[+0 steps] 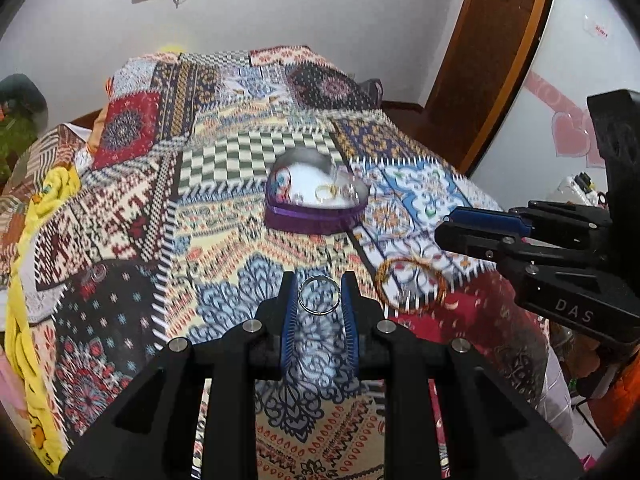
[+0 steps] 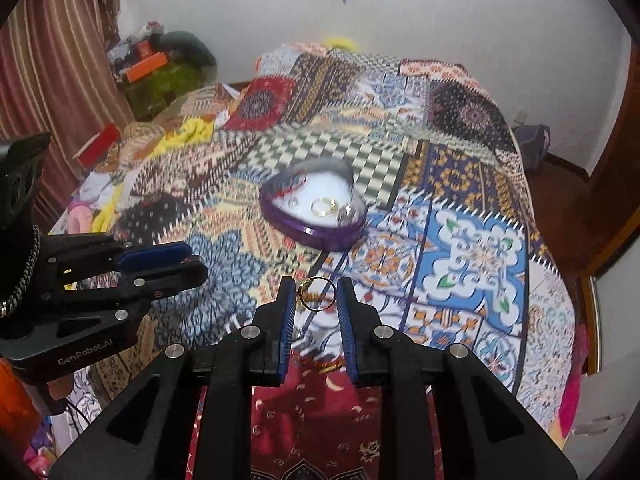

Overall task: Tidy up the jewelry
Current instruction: 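Grasp a silver ring with the left tool while the right tool grasps a gold ring, then carry both rings over the tin and open both tools to drop them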

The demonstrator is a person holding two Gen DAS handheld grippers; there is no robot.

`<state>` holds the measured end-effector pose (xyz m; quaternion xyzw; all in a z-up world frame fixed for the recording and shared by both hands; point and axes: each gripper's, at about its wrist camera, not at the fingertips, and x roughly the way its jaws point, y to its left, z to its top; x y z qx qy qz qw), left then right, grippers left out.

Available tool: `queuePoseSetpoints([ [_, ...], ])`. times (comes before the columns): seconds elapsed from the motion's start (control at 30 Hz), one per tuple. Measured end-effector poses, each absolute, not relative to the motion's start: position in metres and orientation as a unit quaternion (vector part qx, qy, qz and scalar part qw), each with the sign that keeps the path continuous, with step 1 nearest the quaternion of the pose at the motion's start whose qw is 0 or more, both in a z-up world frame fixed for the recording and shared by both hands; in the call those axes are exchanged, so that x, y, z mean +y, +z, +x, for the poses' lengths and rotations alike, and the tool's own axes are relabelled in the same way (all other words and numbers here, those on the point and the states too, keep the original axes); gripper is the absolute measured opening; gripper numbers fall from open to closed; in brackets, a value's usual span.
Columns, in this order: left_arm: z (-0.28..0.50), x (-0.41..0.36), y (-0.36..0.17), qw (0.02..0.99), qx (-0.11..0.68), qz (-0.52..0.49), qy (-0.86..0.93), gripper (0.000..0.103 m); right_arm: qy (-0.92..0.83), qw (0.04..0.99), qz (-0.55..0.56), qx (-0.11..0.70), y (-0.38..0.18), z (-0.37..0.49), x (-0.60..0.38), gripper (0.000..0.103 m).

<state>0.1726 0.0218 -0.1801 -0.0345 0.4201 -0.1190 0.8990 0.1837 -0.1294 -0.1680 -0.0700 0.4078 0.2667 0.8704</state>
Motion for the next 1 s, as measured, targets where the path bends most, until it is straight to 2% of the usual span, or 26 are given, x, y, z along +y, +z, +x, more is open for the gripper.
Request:
queuePoseSetpoints([
  [0.5, 0.204, 0.03, -0.152, 0.916, 0.385, -0.029, -0.111, 0.021, 0.267, 0.883, -0.062, 0.38, -0.148, 0.215, -0.127, 0.019],
  [1.0, 0.259, 0.028, -0.163, 0.901, 0.412, -0.044, -0.132, 0.021, 0.282, 0.867, -0.089, 0.401, -0.166, 0.25, -0.106, 0.019],
])
